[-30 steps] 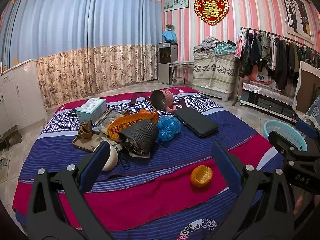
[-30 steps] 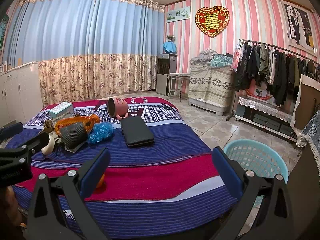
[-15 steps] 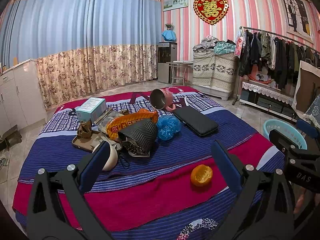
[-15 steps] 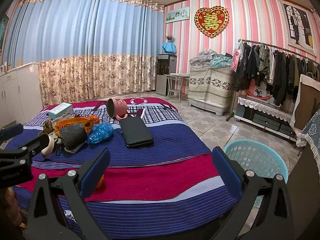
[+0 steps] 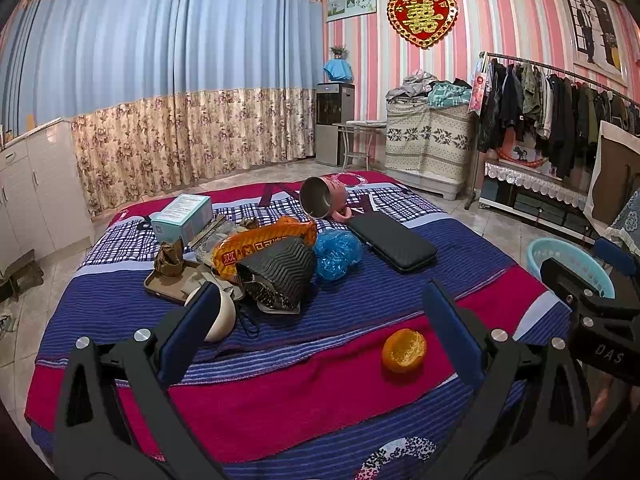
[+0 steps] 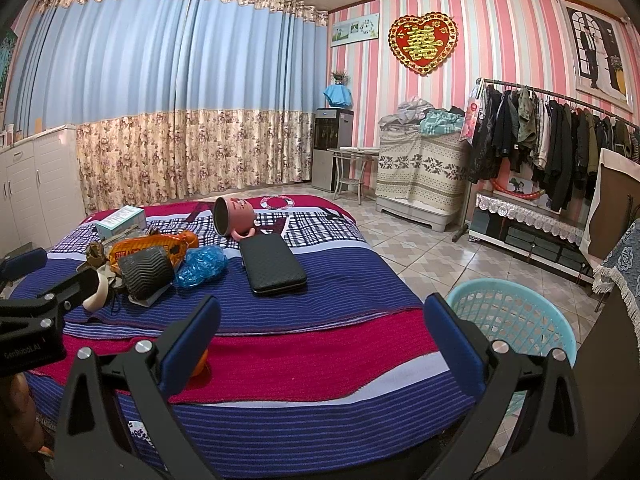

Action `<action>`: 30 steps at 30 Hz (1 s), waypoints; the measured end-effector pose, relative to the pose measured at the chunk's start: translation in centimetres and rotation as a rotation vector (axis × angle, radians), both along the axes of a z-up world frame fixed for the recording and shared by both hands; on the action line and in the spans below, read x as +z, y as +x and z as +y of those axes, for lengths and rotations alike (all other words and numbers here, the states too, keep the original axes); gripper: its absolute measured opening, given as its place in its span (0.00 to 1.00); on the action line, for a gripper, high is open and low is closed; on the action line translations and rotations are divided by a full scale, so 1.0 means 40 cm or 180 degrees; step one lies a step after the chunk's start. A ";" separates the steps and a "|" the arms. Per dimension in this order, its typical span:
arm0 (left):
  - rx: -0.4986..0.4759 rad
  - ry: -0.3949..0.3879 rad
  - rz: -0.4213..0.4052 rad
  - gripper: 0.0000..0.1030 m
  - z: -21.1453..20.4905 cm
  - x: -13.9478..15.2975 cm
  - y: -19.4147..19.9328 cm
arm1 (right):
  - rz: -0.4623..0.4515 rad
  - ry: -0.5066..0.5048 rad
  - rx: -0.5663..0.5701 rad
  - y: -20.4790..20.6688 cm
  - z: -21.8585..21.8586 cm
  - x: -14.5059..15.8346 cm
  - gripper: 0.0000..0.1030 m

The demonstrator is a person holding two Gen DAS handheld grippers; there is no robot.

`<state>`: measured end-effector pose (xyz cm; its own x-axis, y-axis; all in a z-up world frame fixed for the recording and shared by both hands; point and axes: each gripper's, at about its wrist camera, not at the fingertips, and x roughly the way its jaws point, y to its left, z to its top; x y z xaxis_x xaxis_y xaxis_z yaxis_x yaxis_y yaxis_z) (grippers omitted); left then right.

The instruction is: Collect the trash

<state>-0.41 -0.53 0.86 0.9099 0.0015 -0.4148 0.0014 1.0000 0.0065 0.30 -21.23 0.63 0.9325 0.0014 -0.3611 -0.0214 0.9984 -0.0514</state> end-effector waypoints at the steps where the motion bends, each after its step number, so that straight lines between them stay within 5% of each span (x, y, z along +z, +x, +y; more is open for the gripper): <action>1: -0.0003 -0.0002 0.0003 0.95 0.000 0.001 -0.001 | -0.0001 0.0001 0.0001 0.000 0.000 0.000 0.96; 30: 0.0052 0.0005 -0.0024 0.95 0.030 -0.010 0.006 | -0.0007 0.0016 -0.0006 -0.001 -0.004 0.000 0.96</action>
